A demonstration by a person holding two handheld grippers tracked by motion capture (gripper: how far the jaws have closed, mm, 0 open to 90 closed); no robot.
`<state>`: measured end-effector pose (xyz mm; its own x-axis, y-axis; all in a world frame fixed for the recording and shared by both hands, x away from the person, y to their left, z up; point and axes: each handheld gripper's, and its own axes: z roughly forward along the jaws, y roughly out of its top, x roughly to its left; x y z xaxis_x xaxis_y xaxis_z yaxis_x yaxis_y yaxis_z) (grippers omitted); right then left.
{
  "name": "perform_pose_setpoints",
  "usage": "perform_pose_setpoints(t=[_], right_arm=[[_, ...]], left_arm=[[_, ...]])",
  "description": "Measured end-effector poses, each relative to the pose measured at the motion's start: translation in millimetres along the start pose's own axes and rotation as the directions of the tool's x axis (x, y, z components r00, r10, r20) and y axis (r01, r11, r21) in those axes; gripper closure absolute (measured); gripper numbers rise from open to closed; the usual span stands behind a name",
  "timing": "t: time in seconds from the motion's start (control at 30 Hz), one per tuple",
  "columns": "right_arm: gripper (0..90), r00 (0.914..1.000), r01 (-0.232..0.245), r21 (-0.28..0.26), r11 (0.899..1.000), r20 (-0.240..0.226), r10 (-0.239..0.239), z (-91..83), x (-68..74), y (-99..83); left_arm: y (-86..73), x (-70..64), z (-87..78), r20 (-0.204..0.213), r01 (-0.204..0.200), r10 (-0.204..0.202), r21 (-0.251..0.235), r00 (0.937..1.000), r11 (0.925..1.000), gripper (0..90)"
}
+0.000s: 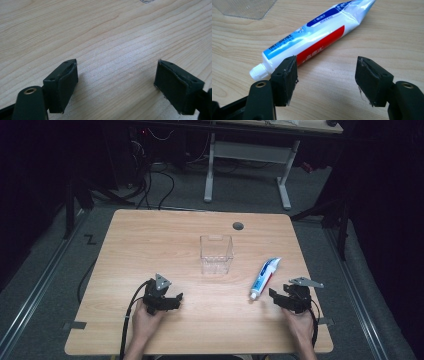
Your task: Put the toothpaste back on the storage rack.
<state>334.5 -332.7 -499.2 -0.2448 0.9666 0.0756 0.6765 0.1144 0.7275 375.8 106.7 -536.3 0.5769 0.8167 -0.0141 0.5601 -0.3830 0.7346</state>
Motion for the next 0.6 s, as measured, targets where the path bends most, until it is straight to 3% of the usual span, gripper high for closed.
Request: perform_pose_setpoints(t=[0.1,0.33,0.4,0.6], right_arm=[[33.4,0.9999,0.01,0.001,1.0,0.002,-0.01,-1.0,2.1,7.4],[29.7,0.9998,-0.017,0.022,1.0,-0.013,0.017,5.6,2.9,20.8],[27.9,0.9998,-0.009,0.055,0.998,-0.016,0.01,12.6,5.4,28.0],[25.5,0.9998,-0.003,0.081,0.997,-0.018,0.005,22.9,8.4,41.9]], left_arm=[[0.0,0.0,-0.1,0.0,0.0,0.0,0.0,1.0,1.0,19.0],[0.0,0.0,0.0,0.0,-0.001,0.001,0.0,1.0,1.0,18.9],[0.0,0.0,0.0,0.0,-0.001,0.001,0.0,1.0,1.0,19.0],[0.0,0.0,0.0,0.0,0.0,0.0,0.0,1.0,1.0,18.9]])
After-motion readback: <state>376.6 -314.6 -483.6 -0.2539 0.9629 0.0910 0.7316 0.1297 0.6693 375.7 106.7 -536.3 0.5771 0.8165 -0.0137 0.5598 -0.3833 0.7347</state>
